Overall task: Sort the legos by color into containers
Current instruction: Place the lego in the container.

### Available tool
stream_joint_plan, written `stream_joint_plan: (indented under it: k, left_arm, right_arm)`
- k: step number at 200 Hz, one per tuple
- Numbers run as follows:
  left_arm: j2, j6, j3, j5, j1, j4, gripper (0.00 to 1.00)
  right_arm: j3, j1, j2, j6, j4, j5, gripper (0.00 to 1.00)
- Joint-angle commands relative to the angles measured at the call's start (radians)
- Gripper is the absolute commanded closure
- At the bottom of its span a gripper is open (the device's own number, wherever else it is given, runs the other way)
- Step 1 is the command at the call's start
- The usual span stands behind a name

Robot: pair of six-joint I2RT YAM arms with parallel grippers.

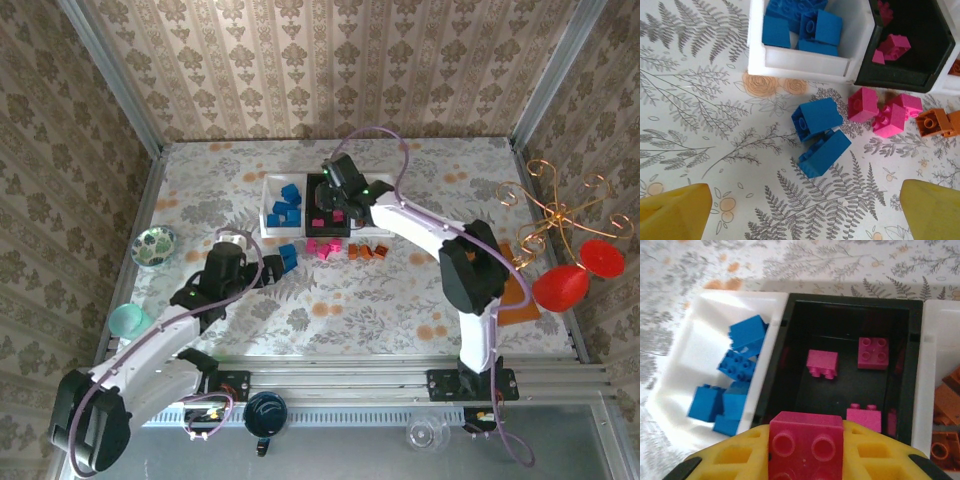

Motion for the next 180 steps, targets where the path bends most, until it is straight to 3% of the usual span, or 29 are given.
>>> stream_joint_plan:
  k: [1, 12, 27, 76, 131, 180]
  left_arm:
    - [0.053, 0.012, 0.02, 0.058, 0.01, 0.027, 0.04]
    - [0.085, 0.013, 0.025, 0.075, 0.01, 0.042, 0.05]
    - [0.132, 0.015, 0.037, 0.095, 0.01, 0.064, 0.06]
    - [0.342, 0.036, 0.123, 0.074, -0.045, 0.113, 0.15]
    - [0.574, 0.081, 0.188, -0.01, -0.086, 0.196, 0.17]
    - [0.664, 0.132, 0.173, -0.014, -0.108, 0.279, 0.37]
  right_arm:
    - [0.097, 0.0, 0.076, -0.019, -0.115, 0.035, 0.49]
    - [0.136, 0.0, 0.096, -0.021, -0.135, 0.044, 0.32]
    - [0.139, 0.0, 0.083, -0.023, -0.135, 0.046, 0.27]
    - [-0.074, 0.01, -0.107, -0.01, -0.026, 0.032, 0.25]
    - [-0.295, 0.013, -0.267, 0.029, 0.054, 0.006, 0.25]
    - [-0.366, 0.014, -0.329, 0.039, 0.072, 0.002, 0.25]
